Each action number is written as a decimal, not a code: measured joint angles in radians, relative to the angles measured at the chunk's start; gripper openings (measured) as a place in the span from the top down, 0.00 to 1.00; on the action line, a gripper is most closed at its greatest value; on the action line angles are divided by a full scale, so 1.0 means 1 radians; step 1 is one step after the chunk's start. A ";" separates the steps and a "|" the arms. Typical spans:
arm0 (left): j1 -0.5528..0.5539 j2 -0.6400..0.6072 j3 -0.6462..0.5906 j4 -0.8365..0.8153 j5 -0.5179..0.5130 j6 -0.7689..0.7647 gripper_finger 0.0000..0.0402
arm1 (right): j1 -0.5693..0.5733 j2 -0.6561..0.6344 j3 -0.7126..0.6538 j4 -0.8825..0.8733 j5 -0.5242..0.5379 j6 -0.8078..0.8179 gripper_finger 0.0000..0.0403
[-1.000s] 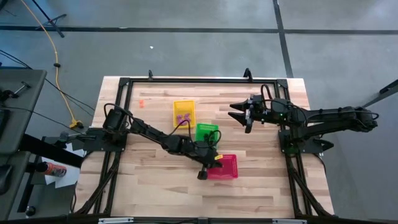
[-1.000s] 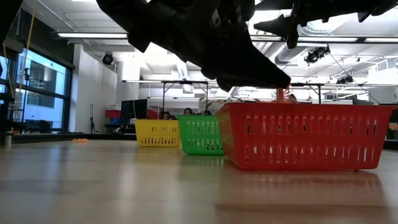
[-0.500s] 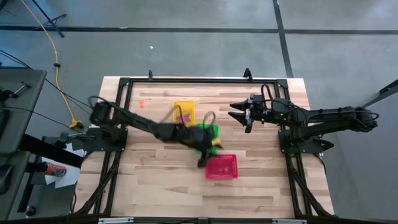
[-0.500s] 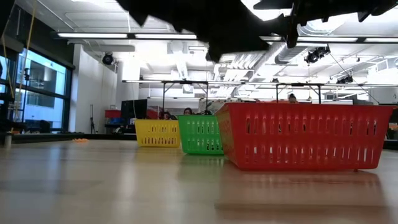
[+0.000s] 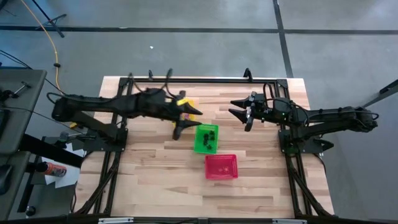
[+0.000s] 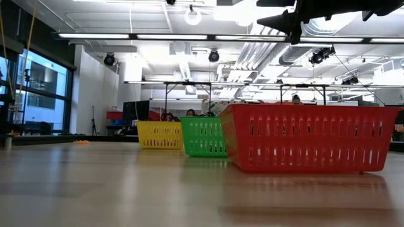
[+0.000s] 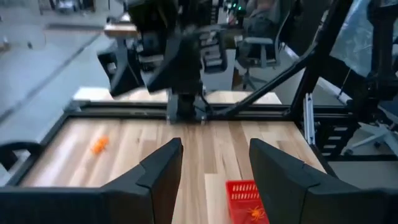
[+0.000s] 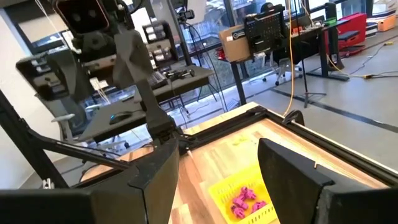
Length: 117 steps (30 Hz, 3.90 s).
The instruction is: Sort Halloween decoration
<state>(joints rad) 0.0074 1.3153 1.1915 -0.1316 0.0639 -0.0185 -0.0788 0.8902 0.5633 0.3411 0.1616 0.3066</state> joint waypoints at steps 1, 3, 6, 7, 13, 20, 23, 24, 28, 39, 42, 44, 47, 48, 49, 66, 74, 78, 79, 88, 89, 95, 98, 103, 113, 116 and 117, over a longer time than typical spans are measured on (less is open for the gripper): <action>0.000 -0.020 -0.001 -0.012 0.000 0.012 0.56 | 0.000 0.000 0.000 0.000 0.000 0.001 0.47; 0.000 -0.057 -0.033 0.007 0.001 0.019 0.56 | 0.000 0.000 0.000 0.000 0.000 -0.001 0.47; 0.000 -0.124 -0.147 0.098 0.001 -0.038 0.56 | 0.000 0.000 0.000 0.000 0.000 -0.001 0.47; -0.002 -0.146 -0.196 0.147 0.001 -0.065 0.56 | 0.000 0.000 0.000 -0.001 0.000 -0.001 0.47; -0.011 -0.270 -0.502 0.459 -0.027 -0.197 0.56 | 0.000 0.000 0.000 -0.005 0.000 -0.001 0.47; -0.007 -0.348 -0.651 0.606 -0.143 -0.241 0.56 | 0.000 0.000 0.000 -0.008 0.000 -0.001 0.47; -0.007 -0.358 -0.654 0.594 -0.152 -0.242 0.56 | 0.000 0.000 0.000 -0.008 0.000 -0.001 0.47; -0.007 -0.358 -0.654 0.591 -0.152 -0.242 0.56 | 0.000 0.000 0.000 -0.008 0.000 -0.001 0.47; -0.007 -0.357 -0.654 0.580 -0.153 -0.242 0.56 | 0.001 0.000 0.000 -0.008 -0.020 -0.001 0.47; -0.007 -0.357 -0.654 0.579 -0.175 -0.285 0.56 | 0.001 0.000 0.000 -0.008 -0.024 0.014 0.47; -0.007 -0.357 -0.654 0.579 -0.200 -0.287 0.56 | 0.001 0.000 0.000 -0.008 -0.018 0.065 0.47; -0.006 -0.357 -0.654 0.579 -0.199 -0.305 0.56 | 0.001 0.000 0.000 -0.008 -0.002 0.108 0.47; -0.006 -0.375 -0.654 0.579 -0.165 -0.336 0.56 | 0.001 0.000 0.000 -0.008 0.023 0.147 0.47; -0.006 -0.383 -0.654 0.579 -0.156 -0.337 0.56 | 0.001 0.000 0.000 -0.008 0.028 0.149 0.47; -0.006 -0.391 -0.654 0.578 -0.154 -0.338 0.56 | 0.001 0.000 0.000 -0.007 0.032 0.149 0.47; 0.162 -0.608 -0.652 0.440 -0.153 -0.373 0.56 | -0.272 0.071 0.290 -0.686 0.291 0.522 0.47; 0.177 -0.616 -0.652 0.382 -0.153 -0.356 0.56 | -0.644 0.267 0.430 -1.167 0.135 0.487 0.47; 0.176 -0.616 -0.652 0.358 -0.153 -0.339 0.56 | -0.754 0.364 0.350 -1.150 -0.024 0.455 0.47; 0.176 -0.616 -0.652 0.355 -0.153 -0.344 0.56 | -0.770 0.386 0.327 -1.127 -0.048 0.455 0.47; 0.175 -0.616 -0.652 0.353 -0.153 -0.347 0.56 | -0.818 0.539 0.182 -0.916 -0.123 0.546 0.47; 0.175 -0.616 -0.653 0.353 -0.153 -0.347 0.56 | -0.818 0.551 0.174 -0.896 -0.113 0.560 0.47; 0.175 -0.616 -0.653 0.353 -0.153 -0.347 0.56 | -0.818 0.623 0.164 -0.832 -0.080 0.587 0.48; 0.175 -0.616 -0.653 0.353 -0.153 -0.348 0.56 | -0.817 0.650 0.165 -0.826 -0.074 0.585 0.51; 0.175 -0.616 -0.653 0.352 -0.153 -0.348 0.56 | -0.799 0.660 0.167 -0.829 -0.081 0.562 0.65; 0.175 -0.616 -0.654 0.323 -0.153 -0.348 0.56 | -0.693 0.619 0.164 -0.851 -0.120 0.519 0.99; 0.175 -0.616 -0.654 0.320 -0.153 -0.348 0.56 | -0.668 0.592 0.164 -0.875 -0.129 0.512 0.97; 0.175 -0.616 -0.654 0.320 -0.153 -0.348 0.56 | -0.662 0.578 0.164 -0.885 -0.129 0.502 0.96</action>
<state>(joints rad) 0.1829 0.6998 0.5377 0.1883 -0.0891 -0.3664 -0.7409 1.4686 0.7272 -0.5436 0.0322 0.8083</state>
